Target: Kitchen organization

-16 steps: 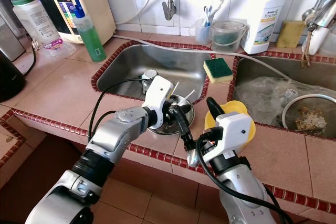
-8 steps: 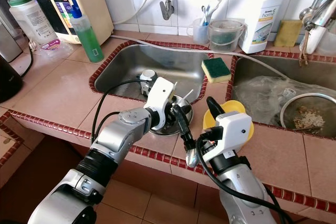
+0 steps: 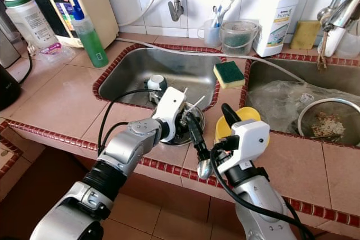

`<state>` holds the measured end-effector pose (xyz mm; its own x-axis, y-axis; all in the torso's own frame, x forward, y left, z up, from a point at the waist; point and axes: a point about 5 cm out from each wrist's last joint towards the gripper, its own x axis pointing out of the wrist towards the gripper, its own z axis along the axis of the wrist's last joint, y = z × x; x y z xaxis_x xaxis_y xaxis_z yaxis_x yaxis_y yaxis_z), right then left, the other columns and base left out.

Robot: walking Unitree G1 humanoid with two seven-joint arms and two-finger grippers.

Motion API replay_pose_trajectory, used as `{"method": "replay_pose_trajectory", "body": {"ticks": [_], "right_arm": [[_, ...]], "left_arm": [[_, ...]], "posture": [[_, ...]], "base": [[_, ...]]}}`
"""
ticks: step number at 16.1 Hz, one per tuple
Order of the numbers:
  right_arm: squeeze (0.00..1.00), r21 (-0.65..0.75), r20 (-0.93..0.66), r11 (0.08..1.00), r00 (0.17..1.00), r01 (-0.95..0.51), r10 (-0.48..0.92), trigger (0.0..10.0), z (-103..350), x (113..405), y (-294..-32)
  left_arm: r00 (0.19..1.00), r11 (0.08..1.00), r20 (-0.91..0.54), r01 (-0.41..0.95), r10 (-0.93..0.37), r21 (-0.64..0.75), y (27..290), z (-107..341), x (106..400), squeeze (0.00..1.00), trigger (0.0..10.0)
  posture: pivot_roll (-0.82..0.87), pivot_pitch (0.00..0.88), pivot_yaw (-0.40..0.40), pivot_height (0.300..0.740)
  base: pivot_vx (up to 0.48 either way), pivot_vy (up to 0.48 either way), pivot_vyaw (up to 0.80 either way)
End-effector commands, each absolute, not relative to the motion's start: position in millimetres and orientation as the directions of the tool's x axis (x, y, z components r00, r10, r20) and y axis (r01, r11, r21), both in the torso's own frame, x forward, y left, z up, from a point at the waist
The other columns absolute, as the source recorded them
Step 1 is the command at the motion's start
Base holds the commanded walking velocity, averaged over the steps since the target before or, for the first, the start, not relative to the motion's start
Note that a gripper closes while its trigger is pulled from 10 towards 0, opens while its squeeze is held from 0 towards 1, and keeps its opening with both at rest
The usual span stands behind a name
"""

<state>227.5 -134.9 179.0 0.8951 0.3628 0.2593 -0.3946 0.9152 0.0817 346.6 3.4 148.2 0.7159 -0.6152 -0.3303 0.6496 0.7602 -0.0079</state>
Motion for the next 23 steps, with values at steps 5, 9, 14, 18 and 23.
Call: {"method": "replay_pose_trajectory", "body": {"ticks": [5,9,14,18,23], "right_arm": [[0.0,0.086,0.272,0.909,0.887,-0.409,0.373,10.0,183,226,-131],[0.0,0.087,0.274,0.911,0.889,-0.404,0.368,10.0,183,227,-132],[0.0,0.088,0.28,0.91,0.887,-0.404,0.367,10.0,184,228,-131],[0.0,0.088,0.281,0.91,0.886,-0.406,0.368,10.0,184,230,-131],[0.0,0.086,0.287,0.907,0.882,-0.411,0.373,10.0,185,231,-131]], "left_arm": [[0.721,0.783,-0.362,0.62,-0.591,-0.044,14,140,348,0.0,0.0],[0.717,0.776,-0.349,0.629,-0.604,-0.051,15,143,349,0.0,0.0],[0.72,0.776,-0.336,0.629,-0.608,-0.056,16,148,351,0.0,0.0],[0.72,0.775,-0.334,0.63,-0.608,-0.052,17,148,352,0.0,0.0],[0.719,0.768,-0.317,0.638,-0.618,-0.051,17,152,353,0.0,0.0]], "posture": [[-0.3,0.094,0.14,0.74],[-0.3,0.102,0.14,0.74],[-0.29,0.106,0.138,0.74],[-0.29,0.102,0.138,0.74],[-0.28,0.101,0.132,0.74]], "base": [[0.0,0.0,0.0],[0.0,0.0,0.0],[0.0,0.0,0.0],[0.0,0.0,0.0],[0.0,0.0,0.0]]}}
